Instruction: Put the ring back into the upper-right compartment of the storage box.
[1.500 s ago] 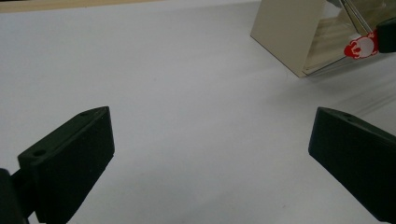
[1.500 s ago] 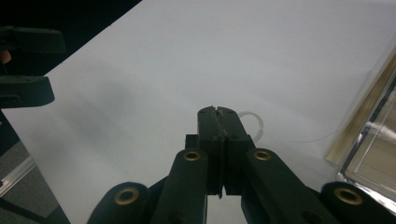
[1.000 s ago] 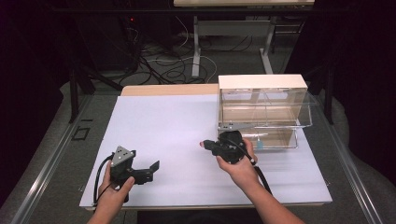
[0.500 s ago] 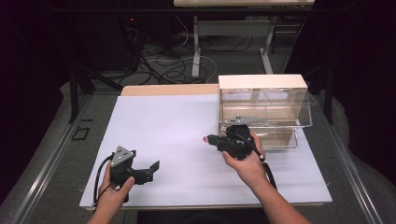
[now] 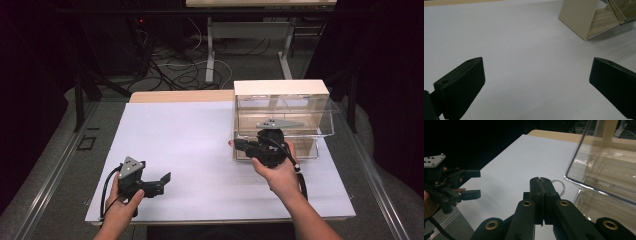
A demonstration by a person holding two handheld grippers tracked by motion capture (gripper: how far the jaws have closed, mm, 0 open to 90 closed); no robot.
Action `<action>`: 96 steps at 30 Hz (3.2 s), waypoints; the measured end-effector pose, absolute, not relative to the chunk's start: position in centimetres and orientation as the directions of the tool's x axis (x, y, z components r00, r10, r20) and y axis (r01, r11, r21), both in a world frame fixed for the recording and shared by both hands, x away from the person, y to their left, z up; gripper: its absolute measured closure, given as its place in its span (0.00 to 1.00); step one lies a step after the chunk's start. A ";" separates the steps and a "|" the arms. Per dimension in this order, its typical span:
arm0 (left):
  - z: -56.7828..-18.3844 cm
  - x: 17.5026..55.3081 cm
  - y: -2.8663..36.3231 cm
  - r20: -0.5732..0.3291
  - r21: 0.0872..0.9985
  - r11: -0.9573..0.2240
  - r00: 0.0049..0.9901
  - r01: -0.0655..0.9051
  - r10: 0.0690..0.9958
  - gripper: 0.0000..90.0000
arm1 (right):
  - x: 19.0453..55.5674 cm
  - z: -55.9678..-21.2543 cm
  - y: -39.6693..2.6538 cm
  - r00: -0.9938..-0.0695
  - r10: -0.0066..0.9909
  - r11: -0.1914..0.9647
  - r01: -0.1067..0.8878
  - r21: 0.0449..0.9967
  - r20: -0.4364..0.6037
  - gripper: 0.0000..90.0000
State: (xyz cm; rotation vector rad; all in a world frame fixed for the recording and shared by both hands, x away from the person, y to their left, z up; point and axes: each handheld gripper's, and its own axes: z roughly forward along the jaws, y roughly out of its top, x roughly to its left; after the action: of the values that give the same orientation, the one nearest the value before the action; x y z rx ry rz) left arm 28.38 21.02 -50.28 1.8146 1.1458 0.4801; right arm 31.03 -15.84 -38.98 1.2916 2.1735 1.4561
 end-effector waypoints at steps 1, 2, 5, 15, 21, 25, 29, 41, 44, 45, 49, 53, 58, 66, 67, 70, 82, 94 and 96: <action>-50.3 28.4 21.0 -0.135 0.848 -0.157 0.493 0.506 0.859 0.00 | 31.0 -38.9 -16.1 -0.587 0.764 0.119 0.537 0.835 0.269 0.99; -50.3 28.4 21.0 -0.135 0.848 -0.157 0.493 0.506 0.859 0.00 | 31.0 -38.8 -16.3 -0.584 0.765 0.116 0.539 0.834 0.272 0.99; -50.3 28.4 21.0 -0.135 0.848 -0.157 0.493 0.506 0.859 0.00 | 30.9 -38.5 -16.9 -0.575 0.768 0.100 0.544 0.833 0.283 0.99; -50.3 28.4 21.0 -0.135 0.848 -0.158 0.493 0.507 0.860 0.00 | 30.3 -37.5 -18.2 -0.564 0.775 0.076 0.531 0.844 0.285 0.99; -50.3 28.4 21.0 -0.135 0.846 -0.159 0.493 0.508 0.860 0.00 | 30.1 -37.0 -19.1 -0.558 0.784 0.066 0.512 0.856 0.273 0.99; -50.3 28.4 21.0 -0.134 0.846 -0.160 0.493 0.509 0.860 0.00 | 30.1 -36.7 -19.9 -0.544 0.790 0.049 0.515 0.856 0.282 0.99; -50.3 28.4 21.0 -0.133 0.846 -0.161 0.494 0.508 0.859 0.00 | 30.1 -36.4 -20.8 -0.526 0.802 0.036 0.515 0.856 0.283 0.99; -50.4 28.4 20.9 -0.131 0.846 -0.164 0.495 0.508 0.859 0.00 | 30.4 -36.0 -23.8 -0.449 0.852 -0.007 0.504 0.864 0.269 0.99; -50.4 28.4 20.9 -0.140 0.845 -0.155 0.491 0.512 0.860 0.00 | 30.5 -35.8 -24.6 -0.435 0.861 -0.008 0.505 0.863 0.263 0.99; -50.4 28.4 20.9 -0.140 0.845 -0.155 0.492 0.512 0.859 0.00 | 30.5 -35.8 -24.8 -0.425 0.868 -0.011 0.501 0.866 0.257 0.99; -50.4 28.4 20.9 -0.143 0.843 -0.153 0.489 0.516 0.860 0.00 | 30.6 -35.6 -25.5 -0.407 0.876 -0.020 0.507 0.862 0.259 0.99; -50.4 28.5 21.0 -0.137 0.843 -0.160 0.491 0.514 0.860 0.00 | 30.9 -35.7 -26.2 -0.391 0.883 -0.028 0.505 0.863 0.258 0.99; -50.4 28.5 21.0 -0.135 0.843 -0.162 0.493 0.513 0.859 0.00 | 31.1 -35.8 -26.7 -0.369 0.895 -0.033 0.509 0.860 0.252 0.99; -50.4 28.5 21.0 -0.136 0.842 -0.162 0.493 0.514 0.859 0.00 | 31.6 -36.3 -27.3 -0.336 0.908 -0.047 0.509 0.859 0.249 0.99; -50.4 28.5 21.0 -0.136 0.842 -0.162 0.494 0.514 0.859 0.00 | 31.7 -36.3 -27.4 -0.340 0.908 -0.038 0.514 0.857 0.244 0.99; -50.4 28.5 20.9 -0.135 0.842 -0.163 0.494 0.514 0.859 0.00 | 31.8 -36.4 -27.6 -0.331 0.913 -0.038 0.512 0.858 0.239 0.99; -50.4 28.5 20.9 -0.131 0.841 -0.169 0.496 0.514 0.858 0.00 | 32.6 -37.1 -28.6 -0.287 0.928 -0.059 0.520 0.852 0.239 0.99; -50.4 28.5 20.9 -0.132 0.841 -0.169 0.497 0.514 0.858 0.00 | 33.6 -38.3 -29.1 -0.247 0.939 -0.080 0.514 0.854 0.237 0.99; -50.5 28.5 20.9 -0.132 0.841 -0.169 0.497 0.515 0.858 0.00 | 33.8 -38.5 -29.2 -0.246 0.942 -0.075 0.505 0.860 0.226 0.99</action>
State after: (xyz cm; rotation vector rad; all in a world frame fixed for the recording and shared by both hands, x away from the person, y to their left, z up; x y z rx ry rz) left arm 28.54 20.90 -50.45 1.8321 1.1470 0.4738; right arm 33.79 -29.24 -38.53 1.5555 1.7505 1.2744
